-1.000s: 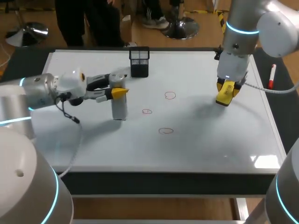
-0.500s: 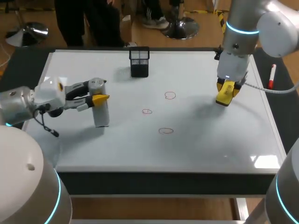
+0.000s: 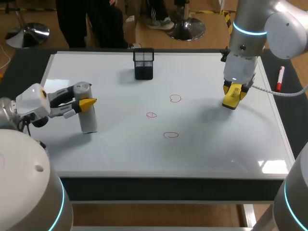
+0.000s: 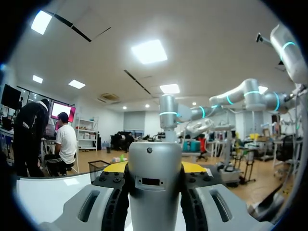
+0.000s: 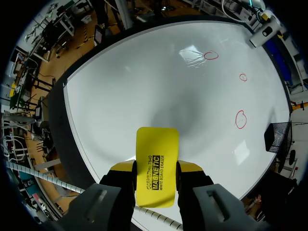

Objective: Pick up the inspection probe, press it on each red-marked spot on the whiteboard one by one, put down the probe, pick up the eraser, and wipe off all the red marks.

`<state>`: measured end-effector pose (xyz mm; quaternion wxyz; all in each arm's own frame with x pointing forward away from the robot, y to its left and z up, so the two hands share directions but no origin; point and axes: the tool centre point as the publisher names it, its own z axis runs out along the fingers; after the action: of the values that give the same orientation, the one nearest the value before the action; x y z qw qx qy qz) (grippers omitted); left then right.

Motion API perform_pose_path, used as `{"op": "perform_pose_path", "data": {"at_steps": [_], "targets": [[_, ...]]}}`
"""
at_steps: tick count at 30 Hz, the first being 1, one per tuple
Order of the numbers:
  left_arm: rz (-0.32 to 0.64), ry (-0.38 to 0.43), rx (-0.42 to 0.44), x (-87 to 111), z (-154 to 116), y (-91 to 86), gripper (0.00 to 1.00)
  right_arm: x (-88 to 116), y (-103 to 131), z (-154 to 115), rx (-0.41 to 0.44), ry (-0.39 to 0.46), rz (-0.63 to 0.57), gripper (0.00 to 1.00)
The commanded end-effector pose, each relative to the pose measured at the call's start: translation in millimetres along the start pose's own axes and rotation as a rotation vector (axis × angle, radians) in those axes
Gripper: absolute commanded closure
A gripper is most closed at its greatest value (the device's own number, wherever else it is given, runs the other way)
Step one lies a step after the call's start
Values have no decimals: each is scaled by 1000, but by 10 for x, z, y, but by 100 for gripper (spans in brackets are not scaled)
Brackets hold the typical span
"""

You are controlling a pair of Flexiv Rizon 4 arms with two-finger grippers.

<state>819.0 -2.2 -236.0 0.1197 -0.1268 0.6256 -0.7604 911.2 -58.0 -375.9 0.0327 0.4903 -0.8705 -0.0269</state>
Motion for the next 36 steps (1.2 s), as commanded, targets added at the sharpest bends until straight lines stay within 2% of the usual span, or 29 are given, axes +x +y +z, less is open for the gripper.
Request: {"op": "perform_pose_path", "data": {"at_steps": [1, 9, 10, 13, 18, 22, 23, 36], "targets": [[2, -8, -2, 24, -7, -32, 100, 1, -5, -6, 2, 3, -1, 100], [2, -8, -2, 24, -7, -32, 100, 1, -5, -6, 2, 3, -1, 100], [2, -8, -2, 24, -7, -32, 100, -28, 14, -21, 6, 23, -22, 100], [2, -8, -2, 24, -7, -32, 100, -230, 160, -62, 22, 52, -94, 100], [2, -8, -2, 24, -7, -32, 100, -664, 428, -42, 39, 44, -206, 100], [2, -8, -2, 24, -7, -32, 100, -927, 589, -36, 50, 42, -268, 100], [2, -8, -2, 24, -7, -32, 100, -1026, 654, -35, 56, 61, -298, 100], [2, -8, -2, 24, -7, -32, 100, -1760, 1162, 25, 71, 46, -509, 100]]}}
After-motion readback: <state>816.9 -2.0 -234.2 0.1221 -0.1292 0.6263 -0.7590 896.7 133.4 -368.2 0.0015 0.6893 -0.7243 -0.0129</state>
